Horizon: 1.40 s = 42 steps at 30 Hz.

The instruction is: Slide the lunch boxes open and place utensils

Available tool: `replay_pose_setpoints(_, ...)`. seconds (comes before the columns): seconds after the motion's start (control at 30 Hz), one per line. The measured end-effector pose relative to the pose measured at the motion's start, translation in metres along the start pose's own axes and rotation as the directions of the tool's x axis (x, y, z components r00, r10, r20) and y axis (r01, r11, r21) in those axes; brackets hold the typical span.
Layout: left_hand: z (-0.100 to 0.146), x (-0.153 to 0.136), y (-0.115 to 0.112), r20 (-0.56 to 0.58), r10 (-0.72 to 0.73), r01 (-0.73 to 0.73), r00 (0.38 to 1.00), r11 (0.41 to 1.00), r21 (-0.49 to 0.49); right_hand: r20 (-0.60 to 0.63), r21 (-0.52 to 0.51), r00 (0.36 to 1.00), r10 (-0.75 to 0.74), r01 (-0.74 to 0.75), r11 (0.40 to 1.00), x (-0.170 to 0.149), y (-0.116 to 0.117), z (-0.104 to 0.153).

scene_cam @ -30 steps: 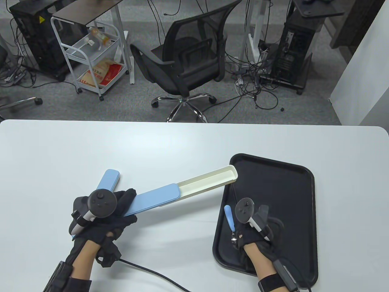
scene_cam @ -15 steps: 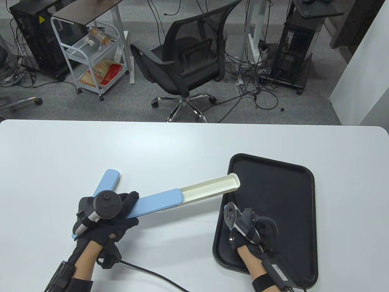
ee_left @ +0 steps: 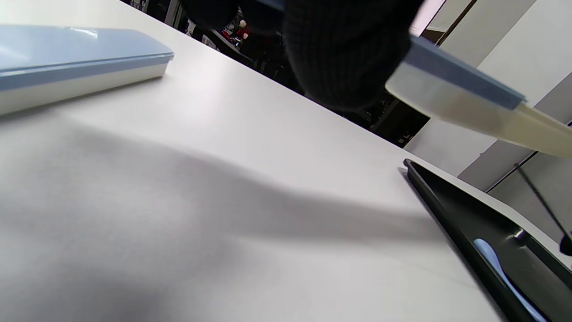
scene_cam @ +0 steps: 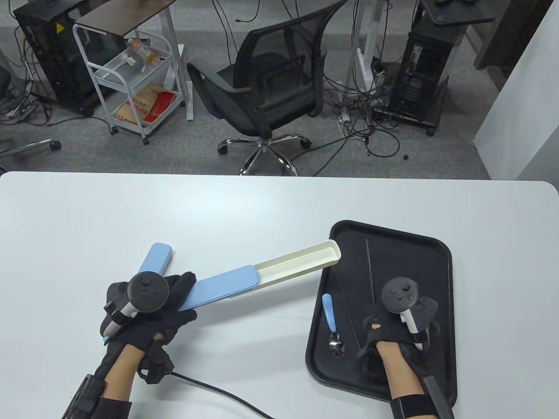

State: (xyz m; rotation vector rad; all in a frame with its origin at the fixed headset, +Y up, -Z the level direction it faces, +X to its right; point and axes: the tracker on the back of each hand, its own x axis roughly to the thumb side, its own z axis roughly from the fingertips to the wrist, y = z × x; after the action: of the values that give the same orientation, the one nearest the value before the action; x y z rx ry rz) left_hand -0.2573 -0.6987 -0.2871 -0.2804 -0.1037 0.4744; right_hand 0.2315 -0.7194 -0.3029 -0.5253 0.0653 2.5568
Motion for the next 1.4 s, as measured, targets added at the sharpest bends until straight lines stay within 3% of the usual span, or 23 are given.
replay_pose_setpoints(0.2, 0.0, 0.004, -0.003, 0.005, -0.028, 0.028, 1.0, 1.0, 0.001, 0.003, -0.078, 0.987, -0.159, 0.158, 0.984, -0.019, -0.024, -0.001)
replay_pose_setpoints(0.5, -0.001, 0.009, -0.008, 0.035, -0.088, 0.088, 0.995, 0.996, 0.008, 0.215, -0.186, 0.946, -0.241, 0.282, 0.941, -0.016, -0.048, 0.01)
replay_pose_setpoints(0.67, -0.001, 0.014, -0.013, 0.066, -0.13, 0.13, 0.989, 0.992, 0.007, 0.356, -0.263, 0.933, -0.05, 0.151, 0.953, 0.001, -0.053, 0.021)
replay_pose_setpoints(0.8, -0.001, 0.018, -0.017, 0.089, -0.162, 0.162, 0.983, 0.987, 0.01, 0.481, -0.306, 0.864, 0.151, 0.005, 0.952, 0.018, -0.047, 0.031)
replay_pose_setpoints(0.9, -0.002, 0.02, -0.019, 0.096, -0.189, 0.189, 0.977, 0.982, 0.007, 0.548, -0.335, 0.777, 0.31, -0.136, 0.933, 0.032, -0.04, 0.039)
replay_pose_setpoints(0.97, -0.002, 0.021, -0.02, 0.101, -0.197, 0.197, 0.975, 0.98, 0.011, 0.537, -0.37, 0.751, 0.385, -0.2, 0.907, 0.039, -0.035, 0.045)
replay_pose_setpoints(1.4, -0.001, 0.026, -0.024, 0.144, -0.224, 0.224, 0.964, 0.974, 0.018, 0.608, -0.398, 0.577, 0.546, -0.374, 0.838, 0.063, -0.004, 0.061)
